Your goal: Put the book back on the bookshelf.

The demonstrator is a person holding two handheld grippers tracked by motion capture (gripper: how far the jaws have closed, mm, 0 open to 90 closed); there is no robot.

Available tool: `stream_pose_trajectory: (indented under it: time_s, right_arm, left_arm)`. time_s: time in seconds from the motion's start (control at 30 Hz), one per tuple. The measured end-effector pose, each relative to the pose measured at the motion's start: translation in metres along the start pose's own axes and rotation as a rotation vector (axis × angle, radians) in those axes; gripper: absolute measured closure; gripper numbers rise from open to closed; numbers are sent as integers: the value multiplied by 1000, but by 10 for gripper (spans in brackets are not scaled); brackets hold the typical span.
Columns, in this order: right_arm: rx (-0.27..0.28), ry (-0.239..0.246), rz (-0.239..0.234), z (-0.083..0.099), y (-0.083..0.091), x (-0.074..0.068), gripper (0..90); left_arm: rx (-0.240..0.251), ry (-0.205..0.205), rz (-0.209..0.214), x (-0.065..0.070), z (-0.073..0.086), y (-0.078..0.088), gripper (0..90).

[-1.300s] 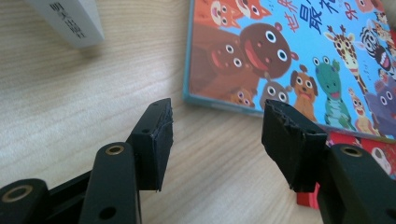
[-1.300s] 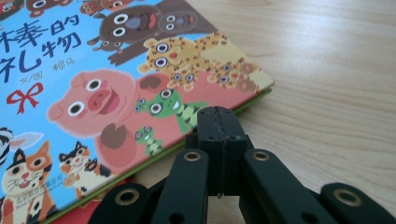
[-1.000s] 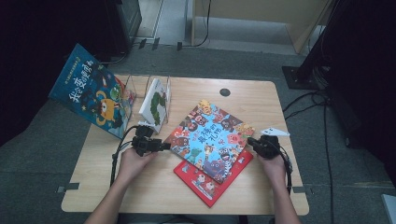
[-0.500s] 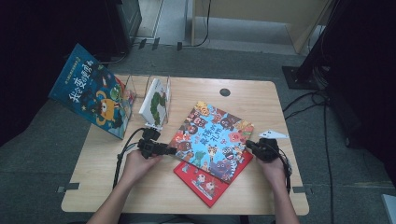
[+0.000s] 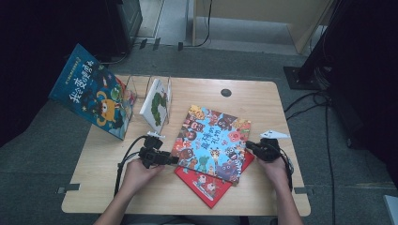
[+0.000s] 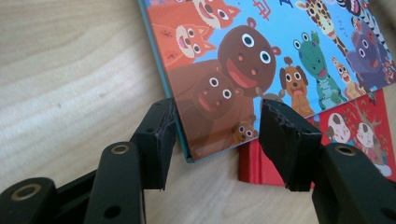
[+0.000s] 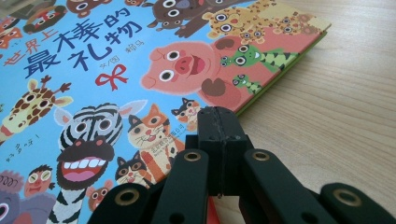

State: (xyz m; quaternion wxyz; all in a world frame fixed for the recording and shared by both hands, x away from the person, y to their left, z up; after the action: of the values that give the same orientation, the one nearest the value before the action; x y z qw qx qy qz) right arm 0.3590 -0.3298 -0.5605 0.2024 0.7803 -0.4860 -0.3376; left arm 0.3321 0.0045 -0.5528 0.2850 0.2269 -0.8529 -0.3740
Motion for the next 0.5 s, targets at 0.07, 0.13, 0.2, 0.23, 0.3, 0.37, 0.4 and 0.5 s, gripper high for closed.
stream_pose_trajectory:
  time_s: [0.07, 0.13, 0.2, 0.23, 0.3, 0.37, 0.4, 0.5]
  right_arm:
    - [-3, 9, 5, -1, -1, -1, 900]
    - [-4, 13, 6, -2, -2, -1, 900]
    - [-5, 13, 4, -3, -3, -1, 900]
    - [-7, 13, 4, -3, -3, -2, 900]
    - [-9, 19, 0, -4, -4, -2, 900]
    - [-14, 26, 3, -5, -5, -1, 900]
    - [-16, 28, 11, -5, -5, -1, 900]
    - [-22, 30, 15, -4, -5, -1, 900]
  left_arm:
    - [-4, 6, 2, 3, 2, 1, 463]
    - [-9, 5, 4, 7, 5, 1, 460]
    - [-7, -7, 12, 9, 8, 2, 453]
    - [-4, -6, 15, 9, 9, 2, 458]
    - [-5, -3, 20, 9, 9, 3, 464]
    - [7, -15, 3, 7, 6, 6, 463]
    - [12, -17, -6, 5, 3, 8, 459]
    - [16, -7, -25, -4, -7, 12, 451]
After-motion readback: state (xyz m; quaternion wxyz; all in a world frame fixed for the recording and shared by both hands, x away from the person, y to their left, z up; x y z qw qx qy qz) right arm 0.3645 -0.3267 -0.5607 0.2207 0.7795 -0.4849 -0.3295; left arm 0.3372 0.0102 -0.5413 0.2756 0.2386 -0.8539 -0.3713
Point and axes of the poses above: each handheld gripper's, and its own axes: y roughly backward along the jaws, z roughly out of its underside, x roughly to its right, the point moved 8 cm from there along -y, roughly forward along the jaws, and after that the axes turned 12 degrees about -y, right-handed, at the moved point
